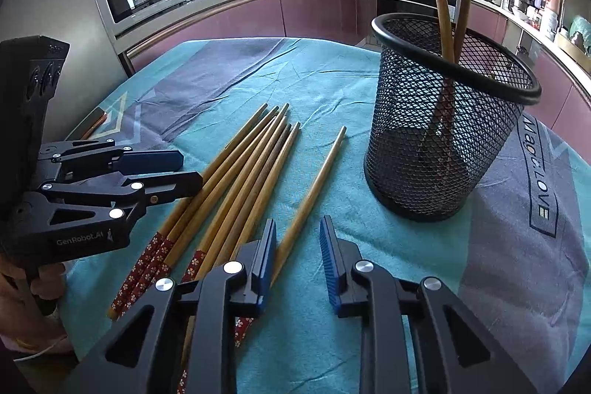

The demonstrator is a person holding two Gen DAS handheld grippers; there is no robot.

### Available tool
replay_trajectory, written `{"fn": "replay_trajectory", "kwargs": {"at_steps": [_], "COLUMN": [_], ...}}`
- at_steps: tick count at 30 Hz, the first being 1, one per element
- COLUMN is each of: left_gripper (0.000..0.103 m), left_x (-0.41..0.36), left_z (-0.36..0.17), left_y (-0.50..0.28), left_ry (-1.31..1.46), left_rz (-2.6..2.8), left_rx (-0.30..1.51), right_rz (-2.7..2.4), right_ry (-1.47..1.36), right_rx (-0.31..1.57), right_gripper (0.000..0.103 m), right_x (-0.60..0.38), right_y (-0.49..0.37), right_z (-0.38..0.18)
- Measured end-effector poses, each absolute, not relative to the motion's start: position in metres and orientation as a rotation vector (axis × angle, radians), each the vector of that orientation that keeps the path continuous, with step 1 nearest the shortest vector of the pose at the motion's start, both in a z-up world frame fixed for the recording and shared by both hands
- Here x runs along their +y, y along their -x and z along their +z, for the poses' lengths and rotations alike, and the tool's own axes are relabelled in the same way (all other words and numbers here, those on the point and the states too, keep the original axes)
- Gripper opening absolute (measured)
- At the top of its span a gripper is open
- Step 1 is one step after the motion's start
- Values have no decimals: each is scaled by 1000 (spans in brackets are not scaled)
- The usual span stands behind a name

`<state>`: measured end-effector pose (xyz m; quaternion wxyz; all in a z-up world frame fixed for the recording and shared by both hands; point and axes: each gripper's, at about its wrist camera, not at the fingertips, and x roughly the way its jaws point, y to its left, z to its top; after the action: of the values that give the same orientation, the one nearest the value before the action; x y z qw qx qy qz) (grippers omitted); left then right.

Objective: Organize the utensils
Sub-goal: 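Close the right gripper on another chopstick while the left gripper grasps one too, then raise the right gripper's chopstick upright into the mesh cup while the left gripper inserts its own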

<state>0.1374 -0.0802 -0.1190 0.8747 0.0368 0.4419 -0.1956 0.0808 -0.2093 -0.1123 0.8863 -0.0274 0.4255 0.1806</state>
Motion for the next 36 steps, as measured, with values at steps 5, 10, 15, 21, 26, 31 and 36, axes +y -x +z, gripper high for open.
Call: {"fn": "replay_trajectory", "kwargs": {"at_steps": [5,10,15,21,26,31,36], "left_gripper": [34,29,17,10,9,8,8], "left_x": [-88,-91,-93,-93,-92,-90,-86], "left_z": [-121,-122,-122,-124,-125,-124,-120], "left_y": [-141,-148,-153,-153,-153,-151,-148], "left_ry": [-106,-105,-105,-83,-69,-56,-41], "left_rz": [-395,-384,-377,-373,-367,-367,-375], "left_rx": [921,920,923,927,928,931,925], "right_rz": [369,362,355,358,362,372,385], "right_ry": [67,70,53,23,16,8,3], "right_rx": [885,884,886,893,895,892,875], "right_gripper": [22,22,15,7,5,5,5], "right_x": [-205,-201,-203,-209,-209,-211,-214], "right_y": [-85,-91,-94,-97,-98,-96,-92], "right_z": [-112,-112,-112,-112,-112,-111,-105]}}
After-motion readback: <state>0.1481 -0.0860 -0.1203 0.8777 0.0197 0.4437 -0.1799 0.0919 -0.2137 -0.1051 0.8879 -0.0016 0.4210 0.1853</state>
